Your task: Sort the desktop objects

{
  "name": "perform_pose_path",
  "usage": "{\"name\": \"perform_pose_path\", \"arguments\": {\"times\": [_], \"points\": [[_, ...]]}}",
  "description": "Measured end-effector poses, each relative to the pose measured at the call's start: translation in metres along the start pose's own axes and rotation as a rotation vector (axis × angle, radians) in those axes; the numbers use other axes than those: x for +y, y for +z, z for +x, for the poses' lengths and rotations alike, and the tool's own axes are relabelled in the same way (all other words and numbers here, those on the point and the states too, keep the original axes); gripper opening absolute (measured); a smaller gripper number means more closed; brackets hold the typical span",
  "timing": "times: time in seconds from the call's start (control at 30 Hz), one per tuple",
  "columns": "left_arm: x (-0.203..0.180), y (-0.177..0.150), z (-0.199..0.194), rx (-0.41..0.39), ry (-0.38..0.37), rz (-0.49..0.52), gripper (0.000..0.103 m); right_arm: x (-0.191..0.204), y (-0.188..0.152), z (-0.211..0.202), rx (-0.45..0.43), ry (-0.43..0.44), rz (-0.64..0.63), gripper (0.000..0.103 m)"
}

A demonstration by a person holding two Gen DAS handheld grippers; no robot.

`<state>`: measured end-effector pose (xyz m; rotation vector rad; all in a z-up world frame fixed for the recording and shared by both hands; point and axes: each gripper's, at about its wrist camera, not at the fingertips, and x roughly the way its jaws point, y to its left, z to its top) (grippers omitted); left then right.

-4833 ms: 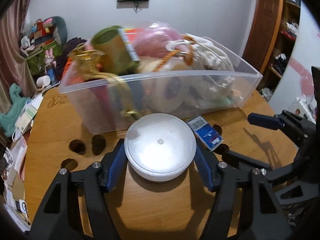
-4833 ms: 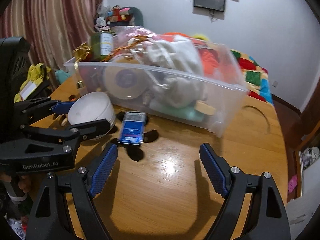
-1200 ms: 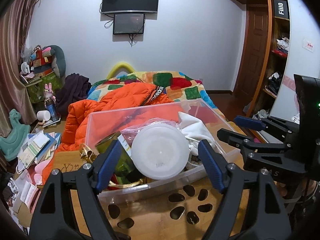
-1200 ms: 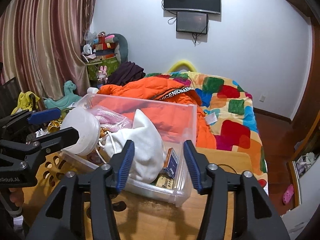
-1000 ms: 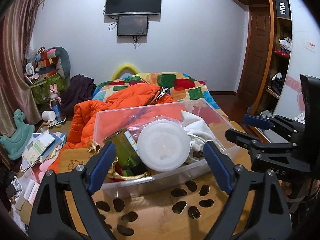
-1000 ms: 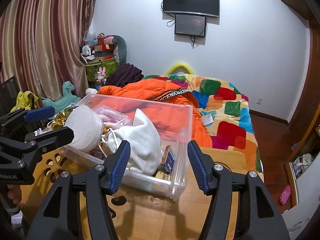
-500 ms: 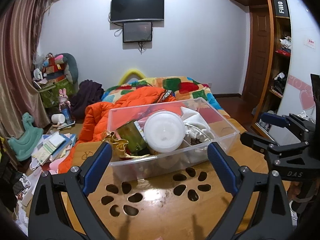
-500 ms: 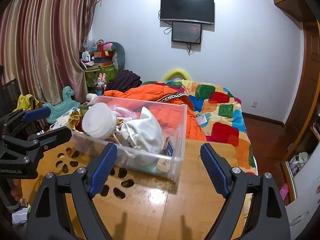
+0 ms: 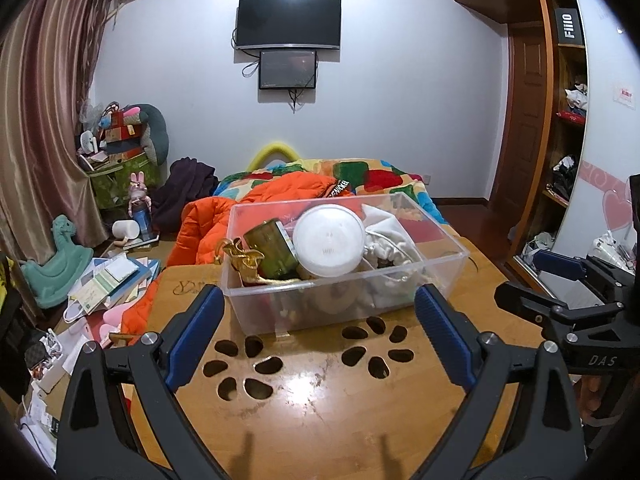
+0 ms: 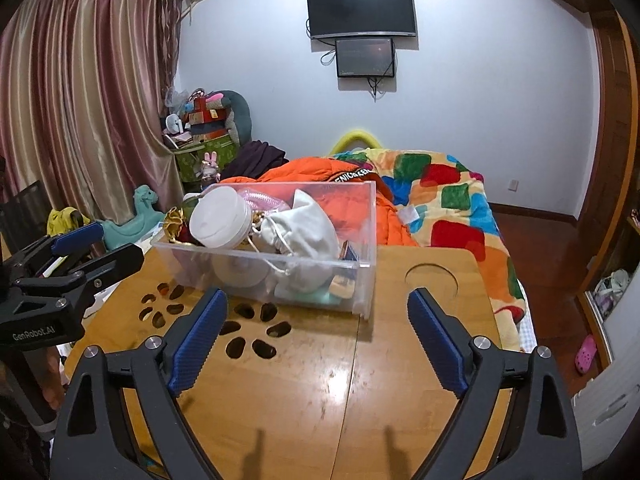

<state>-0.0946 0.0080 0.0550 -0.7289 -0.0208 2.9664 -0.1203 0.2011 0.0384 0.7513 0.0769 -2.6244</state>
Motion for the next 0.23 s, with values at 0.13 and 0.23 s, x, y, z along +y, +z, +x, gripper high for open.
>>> {"name": "perform_pose_path", "arguments": {"times": [0.13, 0.23], "points": [[-0.0019, -0.0045, -0.0017, -0.013, -0.022, 0.004, 0.097, -0.0001, -0.0045, 0.0002, 0.008, -0.002, -0.001, 0.090], [-0.0032, -0.0063, -0.0006, -0.006, -0.019, 0.007, 0.097, -0.0009, -0.0081, 0.0022, 0.019, 0.004, 0.006, 0.090]]}}
